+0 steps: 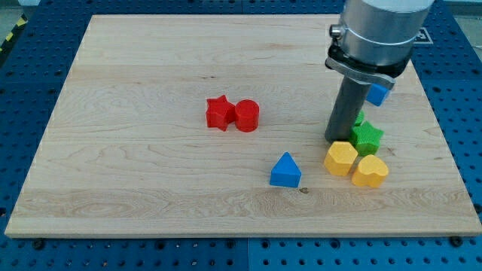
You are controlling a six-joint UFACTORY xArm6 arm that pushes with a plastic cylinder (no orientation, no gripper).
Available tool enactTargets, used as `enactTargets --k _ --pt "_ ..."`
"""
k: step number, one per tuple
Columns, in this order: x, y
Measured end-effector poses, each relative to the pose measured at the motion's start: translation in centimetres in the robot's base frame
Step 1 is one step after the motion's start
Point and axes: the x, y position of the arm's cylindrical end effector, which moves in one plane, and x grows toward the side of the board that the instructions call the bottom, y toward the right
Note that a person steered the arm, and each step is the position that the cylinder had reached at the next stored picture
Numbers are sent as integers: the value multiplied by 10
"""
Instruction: Slide the blue triangle left and up a bit
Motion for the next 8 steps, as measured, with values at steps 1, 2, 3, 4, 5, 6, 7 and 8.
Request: enactTargets --k 1,2,3,4,5,6,7,8 --pt "0 -4" --pt "11 -10" --pt "28 -2" --pt "35 2" --pt "36 -26" --pt "39 -70" --pt "39 -101" --pt "45 -103"
